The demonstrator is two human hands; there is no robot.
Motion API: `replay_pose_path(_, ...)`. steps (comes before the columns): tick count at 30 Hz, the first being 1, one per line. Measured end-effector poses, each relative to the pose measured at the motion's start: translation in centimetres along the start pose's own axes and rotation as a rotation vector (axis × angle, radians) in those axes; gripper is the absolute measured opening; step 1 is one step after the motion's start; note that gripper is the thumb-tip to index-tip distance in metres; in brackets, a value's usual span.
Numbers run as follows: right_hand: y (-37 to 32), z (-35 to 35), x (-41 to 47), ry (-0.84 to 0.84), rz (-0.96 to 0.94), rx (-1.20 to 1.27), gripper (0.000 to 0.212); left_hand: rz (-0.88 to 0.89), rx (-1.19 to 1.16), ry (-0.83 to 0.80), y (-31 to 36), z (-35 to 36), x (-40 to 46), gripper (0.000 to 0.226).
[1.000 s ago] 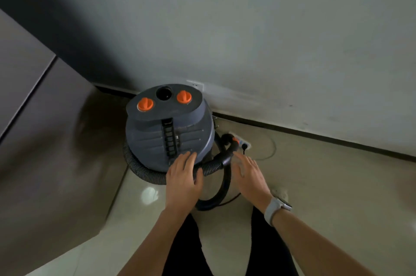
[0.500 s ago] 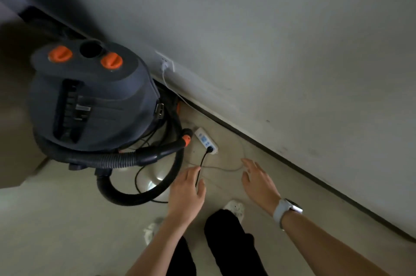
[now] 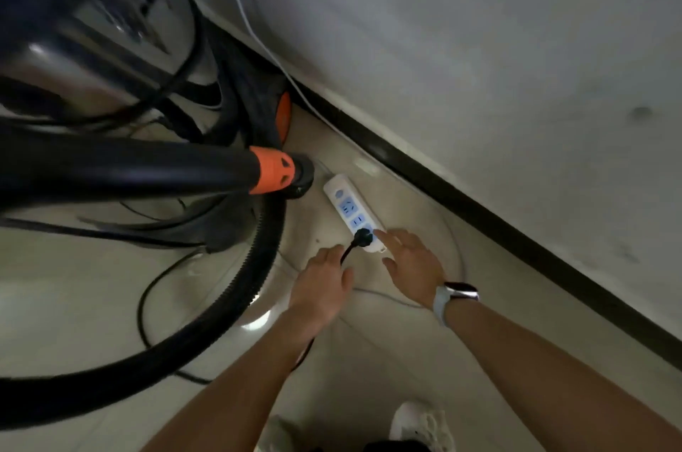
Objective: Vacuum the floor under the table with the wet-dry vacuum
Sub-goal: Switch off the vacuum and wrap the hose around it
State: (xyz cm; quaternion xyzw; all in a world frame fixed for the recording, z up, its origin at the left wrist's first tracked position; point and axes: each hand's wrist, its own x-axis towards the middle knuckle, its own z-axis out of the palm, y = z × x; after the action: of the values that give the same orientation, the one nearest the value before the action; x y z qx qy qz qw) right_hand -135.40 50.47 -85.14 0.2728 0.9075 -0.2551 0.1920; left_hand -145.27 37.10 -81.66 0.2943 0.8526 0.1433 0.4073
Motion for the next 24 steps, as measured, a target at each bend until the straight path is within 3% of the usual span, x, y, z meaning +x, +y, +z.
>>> replay_pose_path(5, 3.4, 5.4, 7.0, -0.057, -0.078, -0.144, 0.071, -0.082, -0.254, 0.036, -2.7, 5.6, 6.7, 0.033)
replay_pose_path(8, 3.8, 6.4, 8.1, -0.01, -0.083, -0.206, 0.07, -0.037, -0.21, 0.099, -3.8, 6.4, 7.1, 0.028)
replay_pose_path(12, 3.3, 7.5, 6.9, -0.055, -0.09, -0.103, 0.073, 0.021, -0.185, 0.22, -4.9, 5.3, 6.3, 0.035)
replay_pose_path(17, 2.8, 8.4, 5.9, -0.029, -0.02, -0.006, 0.067, 0.064, -0.1, 0.221, -4.6, 5.8, 5.1, 0.035)
replay_pose_path(24, 2.2, 8.3, 6.2, -0.064, -0.106, -0.192, 0.066, 0.01, -0.067, 0.243, -4.9, 5.7, 4.1, 0.036)
